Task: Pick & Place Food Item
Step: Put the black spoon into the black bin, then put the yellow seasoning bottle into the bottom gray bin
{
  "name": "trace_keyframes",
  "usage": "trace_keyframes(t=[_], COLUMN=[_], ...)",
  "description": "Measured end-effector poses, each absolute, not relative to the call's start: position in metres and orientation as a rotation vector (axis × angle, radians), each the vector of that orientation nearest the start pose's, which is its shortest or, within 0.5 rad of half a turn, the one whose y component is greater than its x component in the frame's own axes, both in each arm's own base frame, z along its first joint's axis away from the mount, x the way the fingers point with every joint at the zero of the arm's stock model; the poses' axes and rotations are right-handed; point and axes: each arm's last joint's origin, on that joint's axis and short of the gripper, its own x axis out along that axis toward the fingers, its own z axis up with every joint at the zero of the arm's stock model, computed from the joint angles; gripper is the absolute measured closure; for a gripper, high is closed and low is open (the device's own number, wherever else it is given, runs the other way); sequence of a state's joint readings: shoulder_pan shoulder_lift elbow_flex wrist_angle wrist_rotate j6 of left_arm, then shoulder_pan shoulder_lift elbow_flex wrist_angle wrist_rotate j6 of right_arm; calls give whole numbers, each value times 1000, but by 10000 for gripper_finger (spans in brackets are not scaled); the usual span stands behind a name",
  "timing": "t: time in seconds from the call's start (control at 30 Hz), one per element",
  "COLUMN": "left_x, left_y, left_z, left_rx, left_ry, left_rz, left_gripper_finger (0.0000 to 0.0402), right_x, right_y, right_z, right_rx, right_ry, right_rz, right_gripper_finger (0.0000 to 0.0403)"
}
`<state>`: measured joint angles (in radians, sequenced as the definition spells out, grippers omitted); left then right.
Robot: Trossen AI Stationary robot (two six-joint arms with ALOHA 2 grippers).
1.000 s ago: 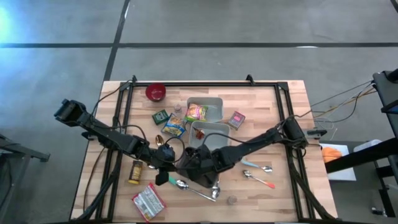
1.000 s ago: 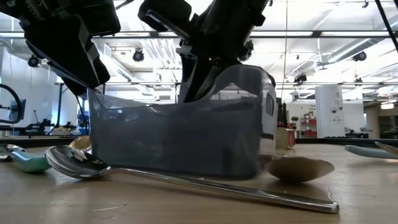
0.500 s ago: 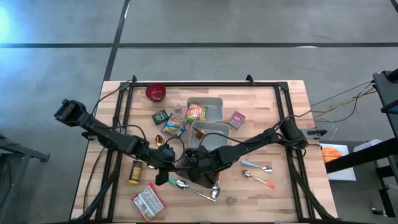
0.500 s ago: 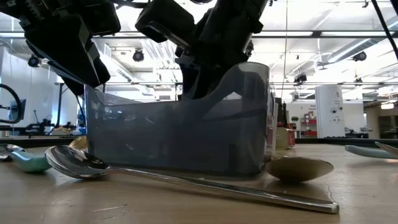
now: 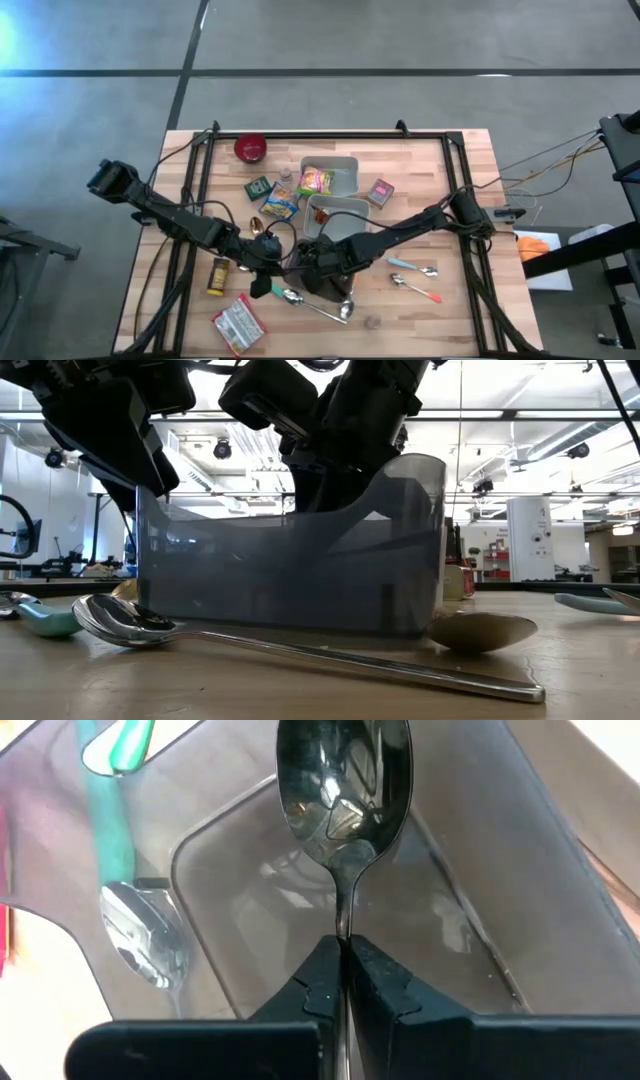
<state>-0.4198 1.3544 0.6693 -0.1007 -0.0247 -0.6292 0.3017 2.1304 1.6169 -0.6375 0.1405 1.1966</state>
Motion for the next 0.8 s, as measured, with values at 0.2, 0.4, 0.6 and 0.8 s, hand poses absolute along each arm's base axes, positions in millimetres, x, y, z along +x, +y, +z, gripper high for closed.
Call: trace_keyframes(t=[0.2, 0.4, 0.6, 0.8], left_x=[237, 237, 237, 237], left_y=[-105, -105, -105, -105], left_z=[184, 184, 184, 184], left_rx=[-416, -416, -416, -427], left_ry=[855, 855, 855, 856], left_rz=[-118, -117, -117, -113], left_gripper_finger=[394, 394, 394, 394], right_x=[424, 423, 424, 424], right_y=[127, 127, 127, 126], right_z=[171, 170, 170, 170], right_rx=[810, 789, 788, 786], right_ry=[1046, 1059, 1058, 1067], right_rz=[-523, -509, -507, -491], right_gripper_finger=[394, 349, 287, 241])
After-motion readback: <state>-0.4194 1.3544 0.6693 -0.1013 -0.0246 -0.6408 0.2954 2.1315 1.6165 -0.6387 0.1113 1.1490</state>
